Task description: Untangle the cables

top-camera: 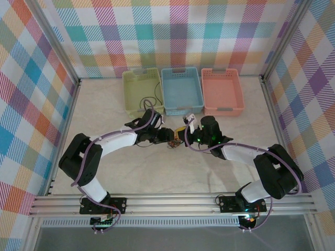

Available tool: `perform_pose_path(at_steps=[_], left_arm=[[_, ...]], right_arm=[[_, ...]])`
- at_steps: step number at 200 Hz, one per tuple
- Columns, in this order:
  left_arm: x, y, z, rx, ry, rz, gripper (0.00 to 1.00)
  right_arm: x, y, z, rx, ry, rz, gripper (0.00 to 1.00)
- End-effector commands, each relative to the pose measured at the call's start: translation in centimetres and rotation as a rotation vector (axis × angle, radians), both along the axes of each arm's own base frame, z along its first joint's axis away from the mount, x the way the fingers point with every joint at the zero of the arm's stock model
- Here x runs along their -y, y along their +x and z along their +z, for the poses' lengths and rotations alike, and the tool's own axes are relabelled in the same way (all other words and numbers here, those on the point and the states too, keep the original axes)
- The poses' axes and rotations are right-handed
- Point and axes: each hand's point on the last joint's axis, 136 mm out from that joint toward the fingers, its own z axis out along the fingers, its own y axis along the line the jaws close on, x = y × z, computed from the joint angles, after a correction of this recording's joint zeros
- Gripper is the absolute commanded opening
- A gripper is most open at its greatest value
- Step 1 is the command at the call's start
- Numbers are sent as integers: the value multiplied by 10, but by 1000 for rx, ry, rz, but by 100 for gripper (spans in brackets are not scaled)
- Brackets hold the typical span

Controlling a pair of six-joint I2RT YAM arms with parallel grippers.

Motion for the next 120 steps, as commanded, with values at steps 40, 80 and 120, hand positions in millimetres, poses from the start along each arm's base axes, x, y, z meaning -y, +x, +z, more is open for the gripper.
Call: perform_pose_path(at_steps=[40, 80, 120], left_arm=[[6, 1, 5, 30, 28, -33, 25], [1, 2, 6, 45, 49, -21, 8], [-13, 4, 5, 54, 117, 23, 0]], right_arm=[[-5, -2, 10, 9, 34, 34, 0], [4, 5, 7, 17, 4, -29, 0], [35, 22, 7, 72, -57, -230, 0]])
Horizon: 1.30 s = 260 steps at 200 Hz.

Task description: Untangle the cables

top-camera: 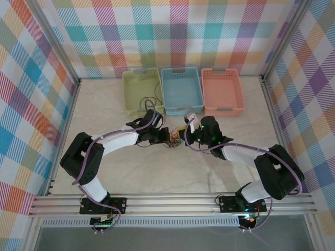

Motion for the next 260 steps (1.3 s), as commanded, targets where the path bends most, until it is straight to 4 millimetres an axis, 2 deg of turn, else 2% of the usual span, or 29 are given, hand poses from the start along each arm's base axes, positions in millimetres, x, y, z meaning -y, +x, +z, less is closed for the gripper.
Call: perform_pose_path(at_steps=[1, 21, 28, 55, 93, 109, 131, 157, 176, 191, 205, 209, 237, 257, 260], left_arm=[[-5, 2, 12, 36, 43, 12, 0], [-5, 3, 12, 37, 47, 17, 0], [-10, -1, 7, 11, 74, 22, 0], [-17, 0, 8, 18, 103, 46, 0], [-27, 2, 14, 46, 126, 84, 0], [-35, 3, 16, 59, 155, 112, 0], [-43, 4, 19, 70, 177, 141, 0], [-36, 2, 24, 79, 121, 122, 0], [-30, 1, 31, 92, 83, 94, 0], [-29, -2, 37, 112, 57, 90, 32], [-26, 1, 53, 173, 5, 90, 54], [-26, 1, 56, 185, -3, 89, 57], [-25, -2, 74, 242, -55, 77, 62], [-18, -4, 76, 247, -85, 43, 62], [-17, -5, 77, 247, -89, 39, 62]], right_arm=[[24, 13, 8, 54, -26, -147, 0], [41, 20, 8, 70, -55, -244, 0], [49, 24, 6, 66, -71, -297, 0], [79, 34, 1, 54, -112, -468, 0], [106, 41, -3, 32, -134, -624, 0], [108, 40, -1, 35, -120, -626, 0], [100, 37, 2, 41, -94, -576, 0], [57, 25, 15, 54, -2, -329, 0], [34, 12, 26, 72, 61, -186, 0], [20, 2, 33, 82, 102, -91, 0], [11, -7, 37, 87, 119, -24, 0], [9, -10, 39, 91, 123, -4, 0], [1, -20, 45, 113, 151, 64, 0], [1, -23, 43, 106, 154, 74, 0], [0, -23, 49, 128, 170, 76, 0]])
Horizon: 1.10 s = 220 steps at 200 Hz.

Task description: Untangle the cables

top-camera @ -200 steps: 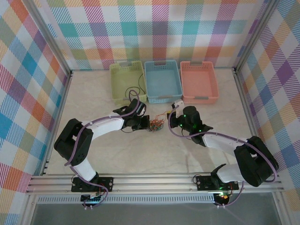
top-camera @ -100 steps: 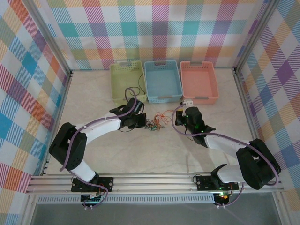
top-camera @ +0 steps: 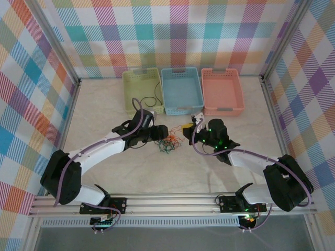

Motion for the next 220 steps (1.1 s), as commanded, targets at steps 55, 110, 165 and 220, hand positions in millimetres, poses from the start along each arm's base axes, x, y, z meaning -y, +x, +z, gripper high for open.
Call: perform_pose_path(at_steps=[55, 110, 165, 220], left_arm=[[34, -7, 3, 25, -82, -145, 63], [43, -5, -8, 4, -77, -174, 73], [45, -3, -27, -33, -33, -165, 50], [42, 5, -34, -40, 0, -131, 49]], right_arm=[[-15, -17, 19, 64, 67, 128, 0], [-18, -18, 17, 51, 66, 146, 0], [-15, -17, 20, 57, 71, 128, 0], [-23, -18, 16, 25, 72, 169, 0]])
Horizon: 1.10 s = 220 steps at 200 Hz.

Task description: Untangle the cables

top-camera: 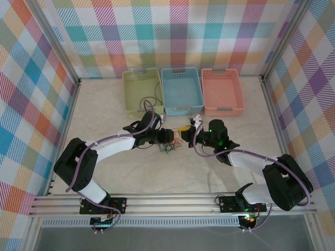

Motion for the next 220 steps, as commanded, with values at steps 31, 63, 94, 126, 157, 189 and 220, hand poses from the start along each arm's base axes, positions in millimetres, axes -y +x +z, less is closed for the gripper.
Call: perform_pose_path(at_steps=[31, 63, 94, 126, 157, 189, 220], left_arm=[[4, 3, 5, 8, 14, 7, 27], [-2, 2, -3, -26, 57, 33, 15], [-4, 1, -4, -39, 73, 41, 15], [-9, 2, -3, -34, 96, 53, 14], [-11, 1, 0, -33, 98, 54, 7], [-12, 1, 2, -30, 92, 64, 0], [-12, -1, 9, -19, 72, 65, 0]], right_arm=[[-10, -5, 13, 29, 34, 60, 0], [-5, -4, 16, 56, 30, 38, 0], [9, 5, 21, 92, 13, -71, 0], [41, 24, 14, 86, -57, -286, 0], [67, 36, 10, 86, -91, -453, 0], [74, 39, 10, 85, -101, -489, 0], [88, 40, 12, 92, -91, -555, 0]])
